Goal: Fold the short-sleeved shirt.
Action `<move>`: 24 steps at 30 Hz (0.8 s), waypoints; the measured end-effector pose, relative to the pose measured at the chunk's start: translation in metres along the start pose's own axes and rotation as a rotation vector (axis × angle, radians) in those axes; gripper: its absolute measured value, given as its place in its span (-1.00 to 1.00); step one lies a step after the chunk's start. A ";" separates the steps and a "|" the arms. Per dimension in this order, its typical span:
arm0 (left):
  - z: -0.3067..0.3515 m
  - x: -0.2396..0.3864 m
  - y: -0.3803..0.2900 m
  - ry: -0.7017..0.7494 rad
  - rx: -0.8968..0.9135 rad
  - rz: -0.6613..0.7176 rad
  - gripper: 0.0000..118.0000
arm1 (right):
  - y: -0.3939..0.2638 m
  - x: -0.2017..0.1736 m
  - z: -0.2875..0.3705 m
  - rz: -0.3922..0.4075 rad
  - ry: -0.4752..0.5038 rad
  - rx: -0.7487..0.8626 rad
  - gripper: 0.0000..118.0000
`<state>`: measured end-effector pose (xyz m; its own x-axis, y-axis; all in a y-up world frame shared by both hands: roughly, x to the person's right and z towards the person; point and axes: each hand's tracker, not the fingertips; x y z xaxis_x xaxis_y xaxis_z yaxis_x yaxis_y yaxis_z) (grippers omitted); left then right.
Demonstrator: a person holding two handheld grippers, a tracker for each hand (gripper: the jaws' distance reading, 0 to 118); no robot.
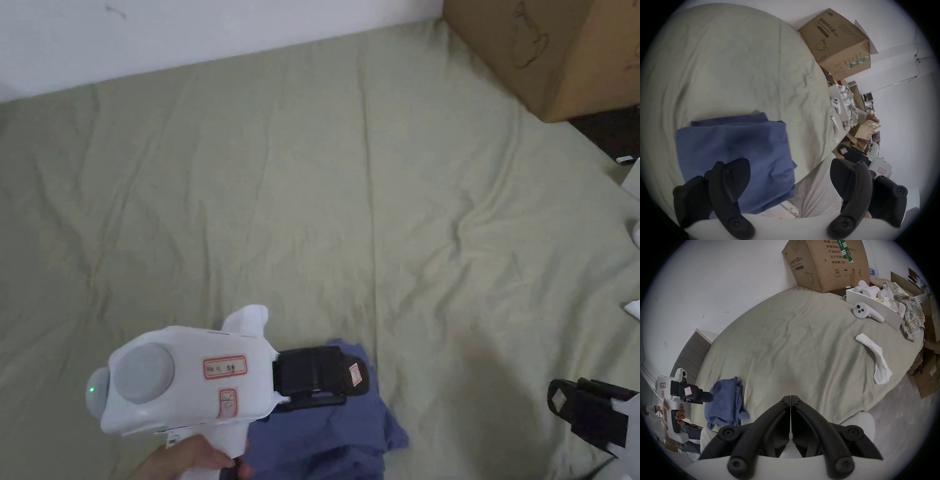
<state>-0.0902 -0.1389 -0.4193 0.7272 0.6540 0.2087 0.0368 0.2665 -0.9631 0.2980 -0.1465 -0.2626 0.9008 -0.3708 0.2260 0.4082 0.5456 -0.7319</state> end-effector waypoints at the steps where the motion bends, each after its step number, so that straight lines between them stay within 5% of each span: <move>1: 0.004 -0.005 0.001 0.030 0.010 0.022 0.58 | 0.000 0.001 0.001 0.004 -0.006 0.001 -0.98; 3: 0.017 -0.019 0.002 0.026 0.041 0.068 -0.03 | 0.001 0.000 0.001 0.022 -0.027 0.008 -0.98; 4: 0.021 -0.023 0.002 0.025 0.071 0.093 -0.59 | 0.002 0.000 0.001 0.028 -0.031 0.009 -0.98; 7: 0.019 -0.038 -0.001 0.097 0.083 0.101 -0.86 | 0.005 -0.003 -0.004 0.029 -0.026 0.015 -0.98; 13: -0.036 -0.033 -0.019 -0.024 -0.034 0.110 -0.97 | 0.006 -0.016 -0.012 0.052 0.003 0.001 -0.98; 17: -0.077 -0.017 -0.031 0.051 -0.110 0.037 -1.00 | 0.005 -0.015 -0.014 0.056 0.010 -0.016 -0.98; 24: -0.067 0.000 -0.038 -0.017 -0.117 -0.016 -1.00 | 0.003 -0.023 -0.013 0.080 0.011 -0.036 -0.98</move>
<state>-0.0457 -0.1960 -0.3944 0.7141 0.6626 0.2260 0.1287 0.1931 -0.9727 0.2762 -0.1462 -0.2786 0.9285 -0.3353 0.1594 0.3296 0.5467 -0.7697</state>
